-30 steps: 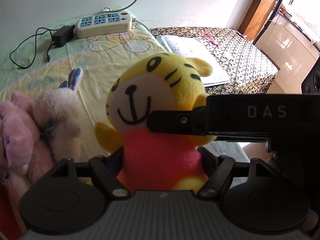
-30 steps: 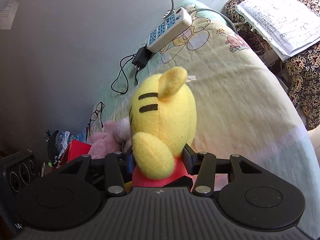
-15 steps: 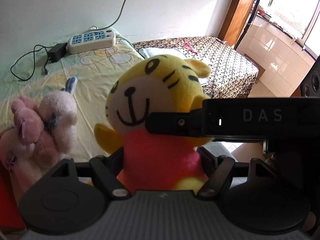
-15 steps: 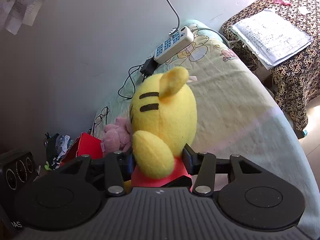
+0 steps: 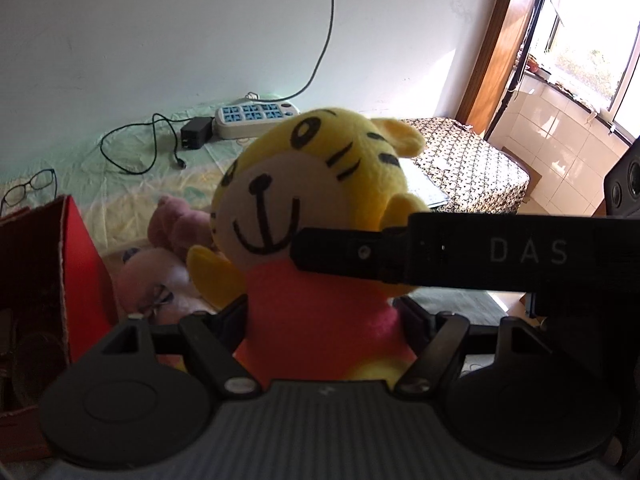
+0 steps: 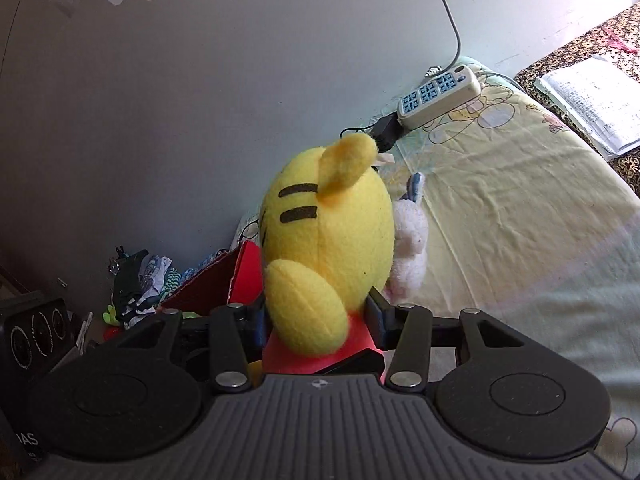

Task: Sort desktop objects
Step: 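Lift the yellow tiger plush with both grippers and carry it over the red box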

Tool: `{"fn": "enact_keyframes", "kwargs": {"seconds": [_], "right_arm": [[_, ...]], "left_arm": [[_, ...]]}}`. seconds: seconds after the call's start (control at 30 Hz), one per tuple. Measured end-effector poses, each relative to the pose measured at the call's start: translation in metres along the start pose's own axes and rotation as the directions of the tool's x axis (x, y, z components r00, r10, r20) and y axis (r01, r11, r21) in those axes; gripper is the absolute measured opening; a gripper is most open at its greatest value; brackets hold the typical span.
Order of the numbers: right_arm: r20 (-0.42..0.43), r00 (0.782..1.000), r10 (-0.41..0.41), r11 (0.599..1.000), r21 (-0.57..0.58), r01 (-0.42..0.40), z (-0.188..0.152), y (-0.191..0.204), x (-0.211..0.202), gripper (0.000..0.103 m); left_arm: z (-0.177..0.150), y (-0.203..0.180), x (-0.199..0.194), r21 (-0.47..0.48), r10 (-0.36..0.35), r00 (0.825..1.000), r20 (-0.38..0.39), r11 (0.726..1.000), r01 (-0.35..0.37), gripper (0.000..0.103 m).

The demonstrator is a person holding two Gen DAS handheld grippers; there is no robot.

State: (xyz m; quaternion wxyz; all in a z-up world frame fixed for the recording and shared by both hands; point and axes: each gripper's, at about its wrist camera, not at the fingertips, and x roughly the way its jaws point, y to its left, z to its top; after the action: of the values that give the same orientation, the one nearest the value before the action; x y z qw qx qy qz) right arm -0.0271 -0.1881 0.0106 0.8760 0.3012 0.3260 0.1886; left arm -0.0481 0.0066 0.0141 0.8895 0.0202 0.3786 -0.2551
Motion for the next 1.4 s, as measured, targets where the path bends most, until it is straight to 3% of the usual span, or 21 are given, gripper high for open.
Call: {"fn": "enact_keyframes", "kwargs": {"seconds": [0.33, 0.63, 1.03, 1.27, 1.4], "right_arm": [[0.044, 0.996, 0.076, 0.991, -0.114, -0.070, -0.008, 0.080, 0.036, 0.050], [0.041, 0.995, 0.091, 0.979, -0.189, -0.082, -0.015, 0.133, 0.081, 0.050], [-0.051, 0.996, -0.076, 0.946, -0.319, 0.056, -0.024, 0.164, 0.133, 0.050], [-0.090, 0.972, -0.217, 0.872, -0.465, 0.152, -0.032, 0.176, 0.153, 0.050], [-0.125, 0.956, -0.266, 0.867, -0.464, 0.181, -0.031, 0.173, 0.164, 0.050]], "left_arm": [[-0.004, 0.068, -0.064, -0.016, 0.063, 0.991, 0.121, 0.998, -0.061, 0.075], [-0.008, 0.132, -0.091, -0.058, 0.082, 0.985, 0.150, 0.996, -0.074, 0.075], [-0.020, 0.187, -0.066, -0.178, -0.006, 0.996, 0.090, 0.984, 0.022, 0.075], [-0.026, 0.200, -0.048, -0.220, -0.084, 0.995, 0.054, 0.971, 0.094, 0.075], [-0.029, 0.208, -0.041, -0.243, -0.112, 0.993, 0.038, 0.963, 0.118, 0.074]]}}
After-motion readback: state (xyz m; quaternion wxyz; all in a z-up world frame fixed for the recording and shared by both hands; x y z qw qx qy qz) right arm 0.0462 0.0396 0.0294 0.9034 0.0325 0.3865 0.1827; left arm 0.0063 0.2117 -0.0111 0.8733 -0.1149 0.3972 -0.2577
